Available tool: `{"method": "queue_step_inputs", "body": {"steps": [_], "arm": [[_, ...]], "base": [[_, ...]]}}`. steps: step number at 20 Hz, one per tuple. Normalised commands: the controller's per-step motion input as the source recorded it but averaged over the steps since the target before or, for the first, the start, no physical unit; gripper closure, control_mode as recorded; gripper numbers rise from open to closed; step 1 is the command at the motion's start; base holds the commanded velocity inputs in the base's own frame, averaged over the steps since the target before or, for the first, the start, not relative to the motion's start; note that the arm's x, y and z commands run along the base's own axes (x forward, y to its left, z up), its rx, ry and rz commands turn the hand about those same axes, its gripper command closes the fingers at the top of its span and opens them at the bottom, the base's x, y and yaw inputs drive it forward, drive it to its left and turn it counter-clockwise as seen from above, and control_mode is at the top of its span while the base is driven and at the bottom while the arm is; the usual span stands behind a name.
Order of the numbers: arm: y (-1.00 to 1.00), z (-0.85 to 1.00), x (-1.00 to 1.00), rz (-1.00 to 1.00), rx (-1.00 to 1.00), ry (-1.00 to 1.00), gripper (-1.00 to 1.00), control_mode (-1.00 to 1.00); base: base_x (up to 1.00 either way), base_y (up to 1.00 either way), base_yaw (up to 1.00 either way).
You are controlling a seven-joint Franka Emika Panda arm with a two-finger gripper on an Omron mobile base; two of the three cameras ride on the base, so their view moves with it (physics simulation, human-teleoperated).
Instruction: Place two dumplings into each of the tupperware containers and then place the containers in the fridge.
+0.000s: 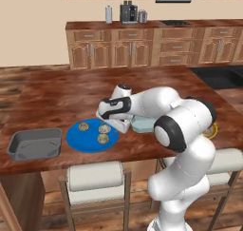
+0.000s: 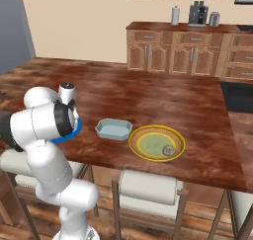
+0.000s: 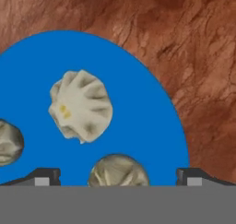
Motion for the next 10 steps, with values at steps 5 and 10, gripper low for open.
{"method": "queue_step_inputs", "body": {"steps": [5,10], "arm": [[0.07,-0.25,0.23,-0.03,0.00,0.00,-1.00,-1.00],[0.18,-0.10,0.38,-0.03,0.00,0.00,-1.00,-1.00]], "base": [[0.00,0.00,0.00],[0.00,0.00,0.00]]}}
